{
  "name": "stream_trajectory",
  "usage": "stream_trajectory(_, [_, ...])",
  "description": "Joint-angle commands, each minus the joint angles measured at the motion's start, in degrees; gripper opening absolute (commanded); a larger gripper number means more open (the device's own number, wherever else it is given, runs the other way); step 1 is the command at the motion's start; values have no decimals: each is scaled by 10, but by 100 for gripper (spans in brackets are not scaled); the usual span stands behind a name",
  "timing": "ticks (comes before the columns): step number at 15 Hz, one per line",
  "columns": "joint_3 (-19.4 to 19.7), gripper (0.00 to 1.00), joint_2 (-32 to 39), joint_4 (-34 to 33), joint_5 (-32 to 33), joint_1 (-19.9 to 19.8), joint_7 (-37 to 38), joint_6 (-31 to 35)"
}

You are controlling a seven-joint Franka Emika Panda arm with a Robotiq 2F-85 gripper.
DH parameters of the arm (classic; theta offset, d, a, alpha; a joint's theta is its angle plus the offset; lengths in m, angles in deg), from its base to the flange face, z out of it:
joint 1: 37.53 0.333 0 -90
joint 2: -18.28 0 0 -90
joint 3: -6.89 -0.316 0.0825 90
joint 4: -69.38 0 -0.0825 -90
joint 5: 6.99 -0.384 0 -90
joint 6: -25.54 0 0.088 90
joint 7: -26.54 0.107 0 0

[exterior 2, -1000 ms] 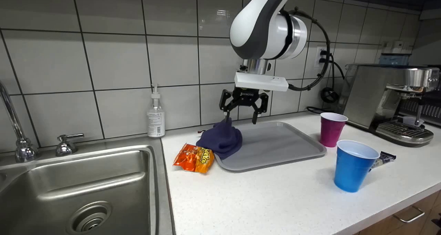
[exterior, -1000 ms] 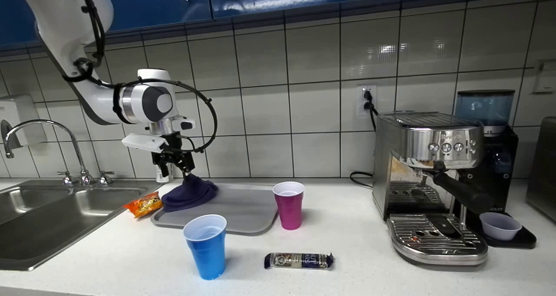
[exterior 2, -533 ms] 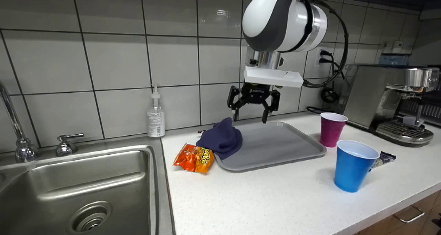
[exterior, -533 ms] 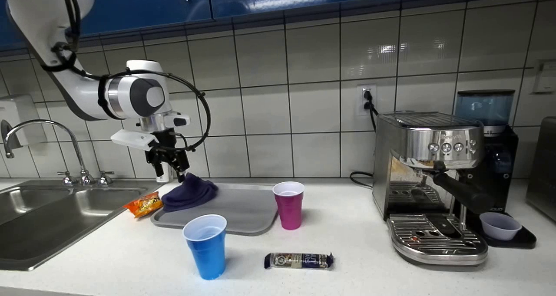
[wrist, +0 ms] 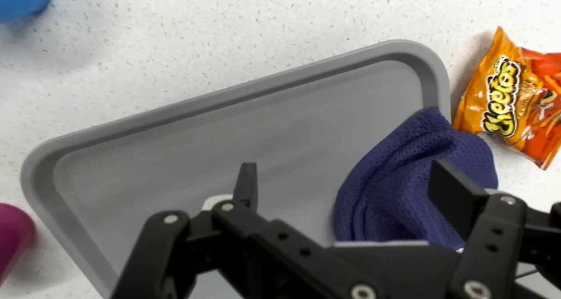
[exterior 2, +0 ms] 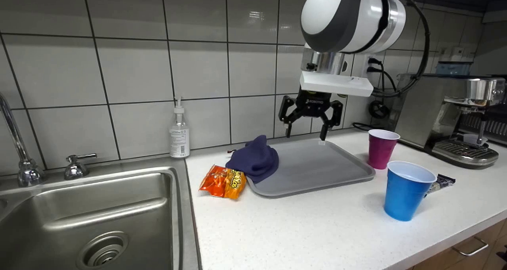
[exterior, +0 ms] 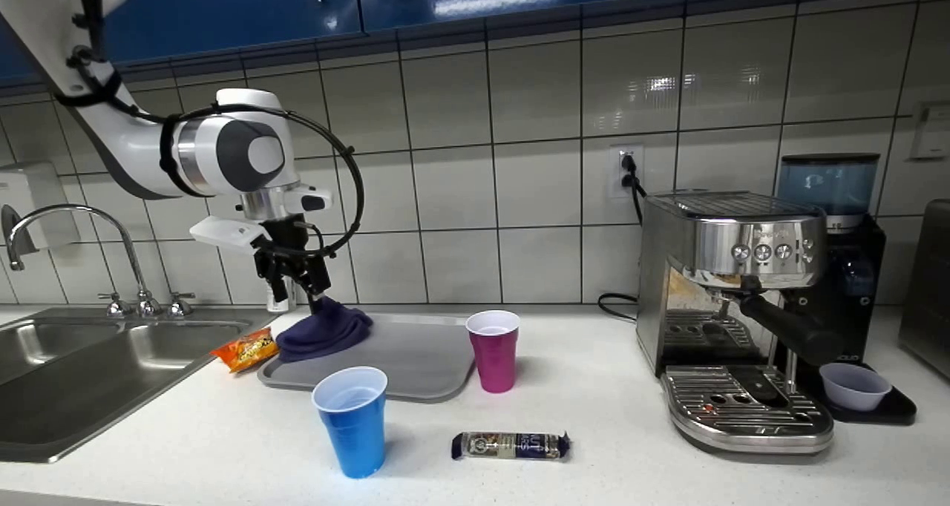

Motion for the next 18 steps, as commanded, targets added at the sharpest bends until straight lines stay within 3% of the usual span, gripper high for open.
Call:
stream_trajectory(1, [4, 100, -49, 40, 6, -28, -23, -5])
stream_trajectory(9, [20, 100, -104, 98, -14, -80, -102, 4])
stream_trajectory(18, [30, 100, -158, 172, -9, -98, -143, -3])
